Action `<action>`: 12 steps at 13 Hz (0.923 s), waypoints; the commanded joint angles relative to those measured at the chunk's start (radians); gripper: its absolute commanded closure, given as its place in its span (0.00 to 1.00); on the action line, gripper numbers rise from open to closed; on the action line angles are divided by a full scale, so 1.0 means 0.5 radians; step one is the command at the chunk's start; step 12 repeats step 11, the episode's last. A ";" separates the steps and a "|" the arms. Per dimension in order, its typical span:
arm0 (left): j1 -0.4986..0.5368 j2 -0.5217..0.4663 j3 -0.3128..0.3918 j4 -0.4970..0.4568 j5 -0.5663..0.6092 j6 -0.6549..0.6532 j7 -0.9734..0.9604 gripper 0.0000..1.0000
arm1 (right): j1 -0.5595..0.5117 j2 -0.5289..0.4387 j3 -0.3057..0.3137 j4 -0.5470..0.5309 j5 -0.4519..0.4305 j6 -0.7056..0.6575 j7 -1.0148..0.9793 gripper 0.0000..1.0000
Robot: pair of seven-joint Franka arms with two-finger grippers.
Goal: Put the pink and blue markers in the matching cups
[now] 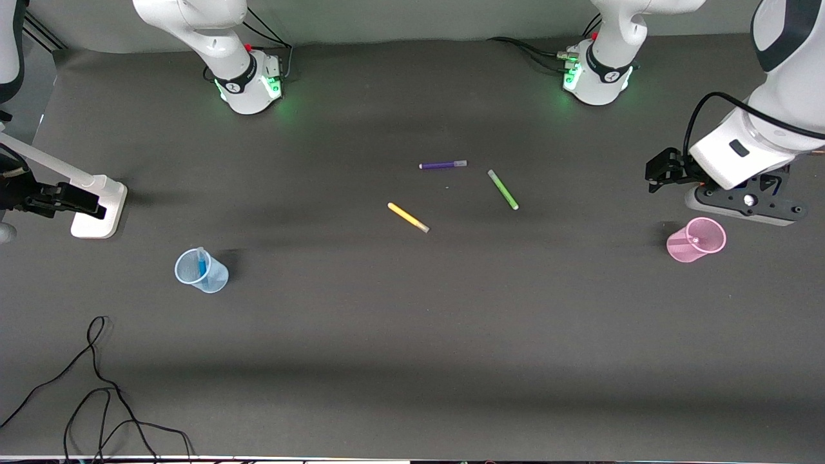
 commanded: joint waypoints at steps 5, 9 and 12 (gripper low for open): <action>0.023 0.043 -0.013 0.045 0.017 -0.023 0.025 0.01 | -0.002 -0.042 0.002 -0.027 -0.085 -0.010 -0.038 0.00; 0.023 0.046 -0.013 0.045 0.017 -0.023 0.025 0.01 | 0.001 -0.042 0.002 -0.030 -0.085 -0.013 -0.023 0.00; 0.023 0.043 -0.013 0.036 0.020 -0.036 0.025 0.01 | 0.001 -0.042 0.002 -0.030 -0.085 -0.013 -0.020 0.00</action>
